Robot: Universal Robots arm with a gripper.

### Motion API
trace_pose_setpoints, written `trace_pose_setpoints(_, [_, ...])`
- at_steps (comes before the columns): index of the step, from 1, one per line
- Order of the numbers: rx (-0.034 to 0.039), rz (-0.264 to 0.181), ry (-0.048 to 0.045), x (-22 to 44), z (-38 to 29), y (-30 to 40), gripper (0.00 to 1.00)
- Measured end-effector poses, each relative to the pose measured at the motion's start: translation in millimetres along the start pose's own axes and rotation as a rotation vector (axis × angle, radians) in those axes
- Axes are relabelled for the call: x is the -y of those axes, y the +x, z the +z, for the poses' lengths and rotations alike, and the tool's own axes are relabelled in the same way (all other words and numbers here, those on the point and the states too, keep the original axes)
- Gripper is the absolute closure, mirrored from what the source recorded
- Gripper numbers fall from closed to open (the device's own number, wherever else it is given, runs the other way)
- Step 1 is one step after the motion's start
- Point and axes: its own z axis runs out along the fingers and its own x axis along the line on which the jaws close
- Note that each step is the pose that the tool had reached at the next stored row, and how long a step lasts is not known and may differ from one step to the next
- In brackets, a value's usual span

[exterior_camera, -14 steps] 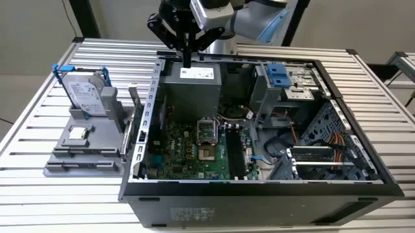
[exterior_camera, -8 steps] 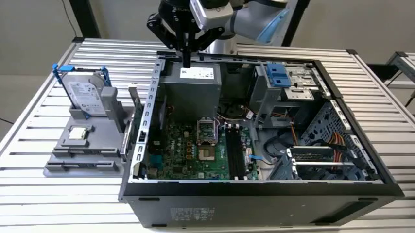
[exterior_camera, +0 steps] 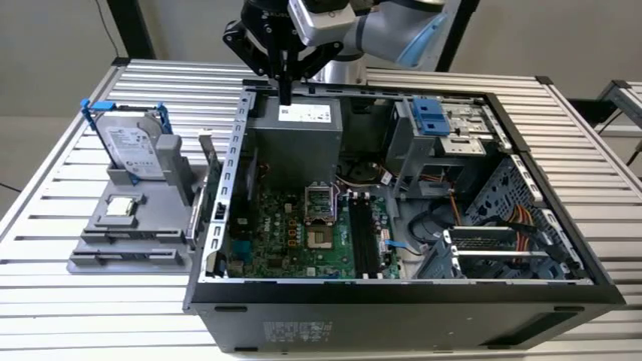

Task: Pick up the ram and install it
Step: 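Reach for the ram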

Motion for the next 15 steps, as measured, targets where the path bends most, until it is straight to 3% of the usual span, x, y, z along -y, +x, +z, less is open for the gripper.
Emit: trace_pose_setpoints(15, [0.0, 0.0, -0.0002, 1.5, -0.4, 21.3, 1.0])
